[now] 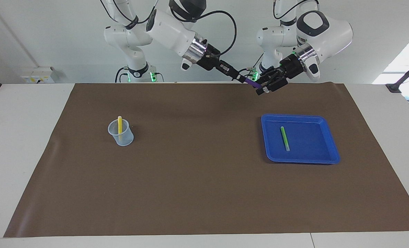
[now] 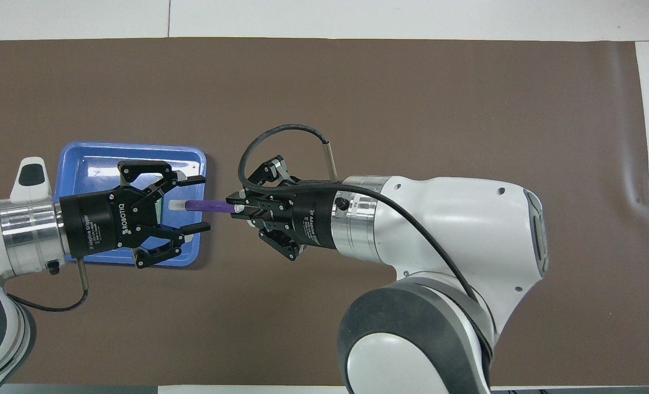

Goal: Right arm passes pens to left for tray arrangement
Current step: 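Bring the purple pen to the left gripper and close the left gripper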

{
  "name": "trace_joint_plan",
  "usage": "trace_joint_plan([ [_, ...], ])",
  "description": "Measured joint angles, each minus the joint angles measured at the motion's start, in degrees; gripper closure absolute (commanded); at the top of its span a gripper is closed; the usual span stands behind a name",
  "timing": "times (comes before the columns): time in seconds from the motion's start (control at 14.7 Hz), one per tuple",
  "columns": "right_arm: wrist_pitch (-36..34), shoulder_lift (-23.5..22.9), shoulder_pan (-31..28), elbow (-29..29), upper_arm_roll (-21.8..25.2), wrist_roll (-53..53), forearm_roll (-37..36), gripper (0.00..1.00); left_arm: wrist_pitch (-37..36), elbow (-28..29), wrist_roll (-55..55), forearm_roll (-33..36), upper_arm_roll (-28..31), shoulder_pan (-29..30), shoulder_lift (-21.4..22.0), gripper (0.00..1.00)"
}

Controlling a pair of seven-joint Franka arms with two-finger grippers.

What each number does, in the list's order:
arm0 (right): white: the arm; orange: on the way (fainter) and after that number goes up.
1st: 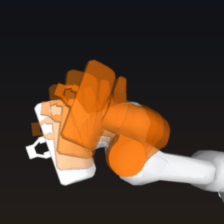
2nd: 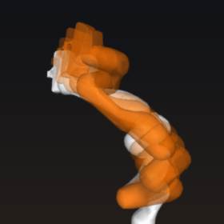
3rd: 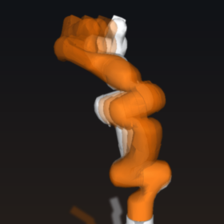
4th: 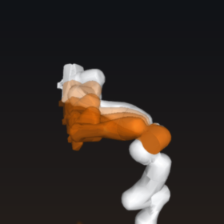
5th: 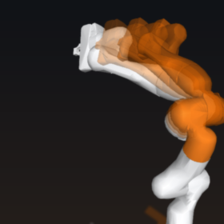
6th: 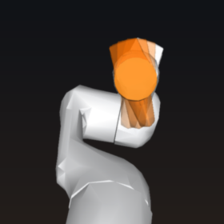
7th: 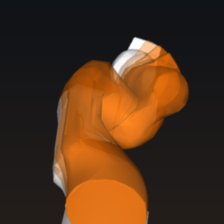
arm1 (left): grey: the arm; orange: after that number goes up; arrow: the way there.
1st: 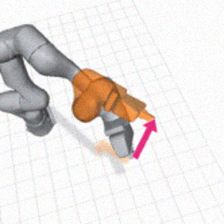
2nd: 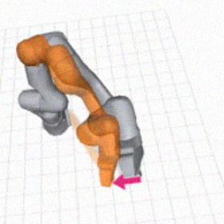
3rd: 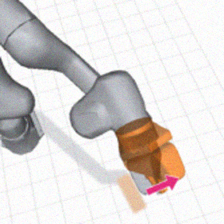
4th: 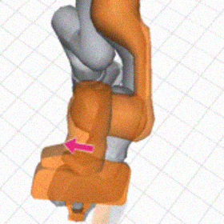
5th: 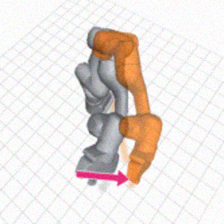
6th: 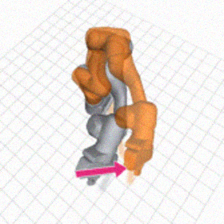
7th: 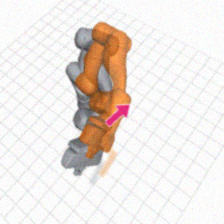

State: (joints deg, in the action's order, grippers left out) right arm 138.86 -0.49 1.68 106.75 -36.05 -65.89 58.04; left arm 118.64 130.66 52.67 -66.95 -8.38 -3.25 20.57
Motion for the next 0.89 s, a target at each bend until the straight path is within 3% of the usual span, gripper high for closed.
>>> trace_joint_plan([
  [0.14,0.0,0.0,0.0,0.0,0.0,0.0,-1.0,1.00,0.0,0.0,0.0,0.0,0.1,0.0,0.0,0.32],
  [0.2,0.0,0.0,0.0,0.0,0.0,0.0,-1.3,1.00,0.0,0.0,0.0,0.0,0.1,0.0,0.0,0.42],
  [0.41,-0.1,0.0,0.0,0.0,0.0,0.0,-1.5,1.00,0.0,0.0,0.0,0.0,0.3,0.0,0.1,0.92],
  [0.48,-0.1,0.0,0.1,0.0,0.0,0.0,-1.7,1.00,0.0,0.0,0.0,0.0,0.3,0.0,0.1,1.00],
  [0.89,-0.4,-0.1,0.1,-0.3,0.0,0.0,-2.1,1.00,0.0,0.3,1.1,-0.2,0.4,0.0,0.2,1.00],
])
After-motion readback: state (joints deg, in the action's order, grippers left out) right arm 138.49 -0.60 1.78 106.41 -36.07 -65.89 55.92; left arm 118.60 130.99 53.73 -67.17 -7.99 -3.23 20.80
